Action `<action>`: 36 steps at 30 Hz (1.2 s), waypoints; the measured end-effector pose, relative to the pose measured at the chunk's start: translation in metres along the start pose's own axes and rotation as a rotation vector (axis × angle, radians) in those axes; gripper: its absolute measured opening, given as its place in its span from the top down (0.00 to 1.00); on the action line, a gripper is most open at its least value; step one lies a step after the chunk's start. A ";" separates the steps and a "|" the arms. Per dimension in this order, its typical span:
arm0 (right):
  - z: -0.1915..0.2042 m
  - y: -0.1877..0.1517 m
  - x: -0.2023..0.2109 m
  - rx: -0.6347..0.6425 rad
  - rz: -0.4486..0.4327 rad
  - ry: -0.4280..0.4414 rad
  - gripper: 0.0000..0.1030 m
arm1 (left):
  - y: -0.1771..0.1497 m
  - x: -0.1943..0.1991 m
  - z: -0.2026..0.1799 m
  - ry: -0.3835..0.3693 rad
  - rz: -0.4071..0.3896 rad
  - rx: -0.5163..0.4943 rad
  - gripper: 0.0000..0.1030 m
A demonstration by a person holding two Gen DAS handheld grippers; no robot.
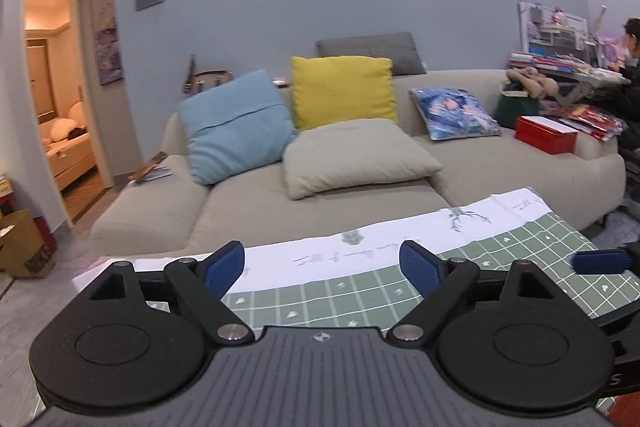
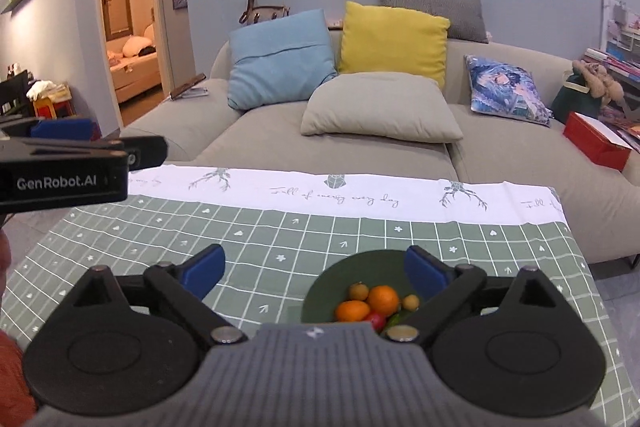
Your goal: Organize fruits
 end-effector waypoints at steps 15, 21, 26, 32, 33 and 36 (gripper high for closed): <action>0.019 -0.037 0.049 0.009 -0.050 -0.089 0.05 | -0.045 0.051 0.031 0.076 0.038 0.099 0.01; 0.034 -0.051 0.049 0.059 -0.026 -0.088 0.05 | -0.077 0.052 0.037 0.102 0.126 0.129 0.01; 0.043 -0.068 0.044 0.115 -0.019 -0.115 0.05 | -0.097 0.046 0.038 0.100 0.203 0.130 0.01; 0.043 -0.079 0.033 0.117 0.045 -0.104 0.05 | -0.106 0.047 0.036 0.100 0.241 0.120 0.01; 0.043 -0.079 0.033 0.111 0.045 -0.103 0.05 | -0.107 0.046 0.035 0.099 0.247 0.113 0.01; 0.041 -0.080 0.032 0.102 0.044 -0.100 0.04 | -0.110 0.044 0.032 0.093 0.270 0.089 0.01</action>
Point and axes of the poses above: each gripper's, at about its wrist camera, not at the fingertips, and x roughly against the way its jaws point, z to its left, y to its top, the point moved 7 cm from there along -x, roughly the way its jaws point, and after that the axes turned 9 degrees about -x, right-handed, at the moved point
